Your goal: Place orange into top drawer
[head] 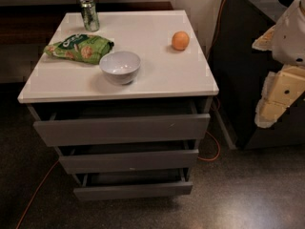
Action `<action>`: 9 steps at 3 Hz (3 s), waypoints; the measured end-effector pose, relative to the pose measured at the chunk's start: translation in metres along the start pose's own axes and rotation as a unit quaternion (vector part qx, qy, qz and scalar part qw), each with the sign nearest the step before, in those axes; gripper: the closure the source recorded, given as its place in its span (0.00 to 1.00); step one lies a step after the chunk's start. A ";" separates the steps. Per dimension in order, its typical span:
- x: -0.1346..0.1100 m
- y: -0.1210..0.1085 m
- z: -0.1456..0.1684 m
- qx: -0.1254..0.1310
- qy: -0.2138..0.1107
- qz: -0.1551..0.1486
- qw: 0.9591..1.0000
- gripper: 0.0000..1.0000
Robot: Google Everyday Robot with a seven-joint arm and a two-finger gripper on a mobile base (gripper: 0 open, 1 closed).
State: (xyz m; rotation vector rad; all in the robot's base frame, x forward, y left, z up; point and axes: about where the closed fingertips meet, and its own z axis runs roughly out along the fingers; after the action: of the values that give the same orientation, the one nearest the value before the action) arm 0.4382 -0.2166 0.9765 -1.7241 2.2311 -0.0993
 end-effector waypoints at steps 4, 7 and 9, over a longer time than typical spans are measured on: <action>-0.021 0.024 0.073 0.021 -0.068 -0.161 0.984 0.00; -0.034 0.034 0.137 0.047 -0.116 -0.227 0.966 0.00; -0.047 0.056 0.194 0.011 -0.120 -0.255 0.959 0.00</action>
Offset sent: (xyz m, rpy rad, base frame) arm 0.0073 0.0242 -0.0464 -0.0022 -0.0722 0.1790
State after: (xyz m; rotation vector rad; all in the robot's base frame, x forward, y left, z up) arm 0.4529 -0.1296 0.7887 -2.1304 1.5719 -0.0263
